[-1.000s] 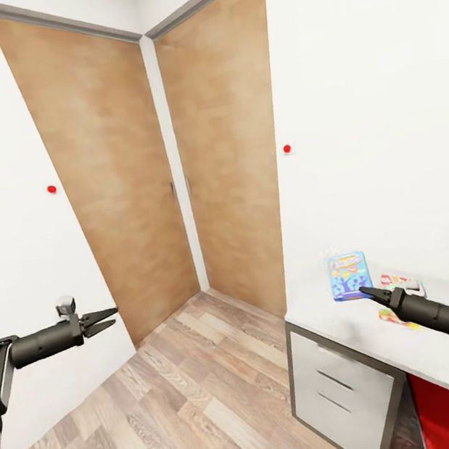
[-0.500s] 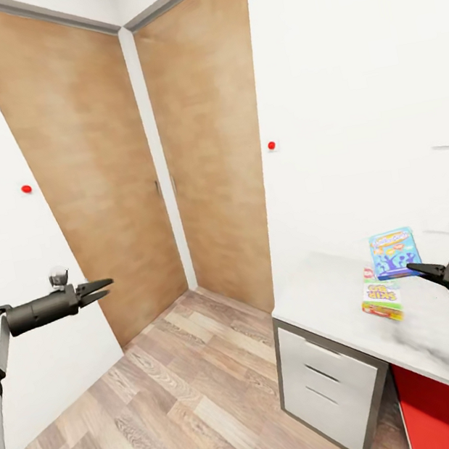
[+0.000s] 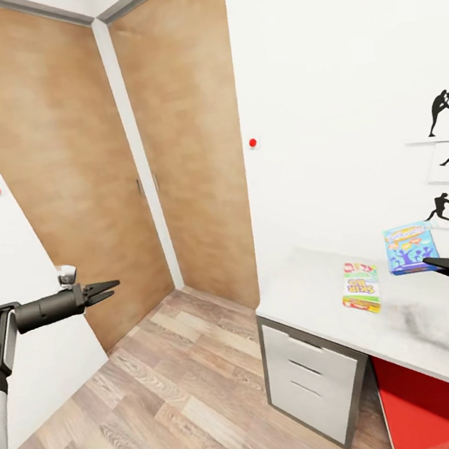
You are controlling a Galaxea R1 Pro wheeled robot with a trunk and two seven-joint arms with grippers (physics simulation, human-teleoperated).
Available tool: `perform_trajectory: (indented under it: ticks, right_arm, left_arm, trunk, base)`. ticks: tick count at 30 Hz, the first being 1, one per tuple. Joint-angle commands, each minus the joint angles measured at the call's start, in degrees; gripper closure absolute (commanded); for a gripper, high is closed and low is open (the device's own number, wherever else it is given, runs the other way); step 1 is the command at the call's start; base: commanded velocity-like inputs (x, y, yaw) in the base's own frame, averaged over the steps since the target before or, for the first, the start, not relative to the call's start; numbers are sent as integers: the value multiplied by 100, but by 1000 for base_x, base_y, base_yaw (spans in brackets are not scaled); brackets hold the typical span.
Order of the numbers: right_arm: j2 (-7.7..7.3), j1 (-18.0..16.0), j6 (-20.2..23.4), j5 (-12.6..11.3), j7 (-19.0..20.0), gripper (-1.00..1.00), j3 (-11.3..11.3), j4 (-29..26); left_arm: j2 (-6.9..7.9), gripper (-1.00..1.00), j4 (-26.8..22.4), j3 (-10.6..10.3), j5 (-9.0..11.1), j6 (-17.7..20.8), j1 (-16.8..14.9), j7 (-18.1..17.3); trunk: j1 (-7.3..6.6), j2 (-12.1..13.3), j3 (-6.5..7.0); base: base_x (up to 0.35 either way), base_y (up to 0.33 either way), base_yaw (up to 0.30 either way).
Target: Put all the toys in the child's room - the three board games (two on the bed and one on the table), the two jigsaw puzzles on the table, and the tennis ball on the table - inside the toy box on the table in the child's room.
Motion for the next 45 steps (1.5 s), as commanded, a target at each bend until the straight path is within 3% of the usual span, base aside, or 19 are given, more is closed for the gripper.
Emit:
perform_trajectory:
  ticks: [1, 6, 16, 19, 31, 45]
  right_arm:
    - [-6, -9, 28, 20, 43, 100, -10, 2]
    - [-172, -17, 28, 14, 43, 100, -16, 10]
    - [-566, -10, 28, 4, 48, 100, -20, 53]
    - [-618, -9, 28, 2, 49, 100, -21, 54]
    - [-665, -9, 28, 9, 47, 100, -24, 64]
    - [-671, -13, 28, 9, 44, 100, -24, 64]
  left_arm:
    - [2, -100, -6, -73, -38, 64, -6, -43]
    - [-1, -100, -9, -206, -36, 63, -6, -37]
    - [-5, -100, -13, -231, -31, 53, -8, -30]
    - [-5, -100, -16, -235, -30, 59, -9, -32]
    - [4, -100, -19, -237, -35, 43, -13, -26]
    - [15, -100, -19, -243, -36, 36, -15, -33]
  trunk:
    - [4, -15, -22]
    - [4, -15, -64]
    - [4, -15, -148]
    - [4, -15, -173]
    - [4, -15, -264]
    - [4, -15, -277]
  base:
    - [0, -211, -139]
    - [0, -86, -139]
    - [71, -76, -139]
    - [170, -111, -140]
    - [187, -20, -171]
    - [199, -108, -268]
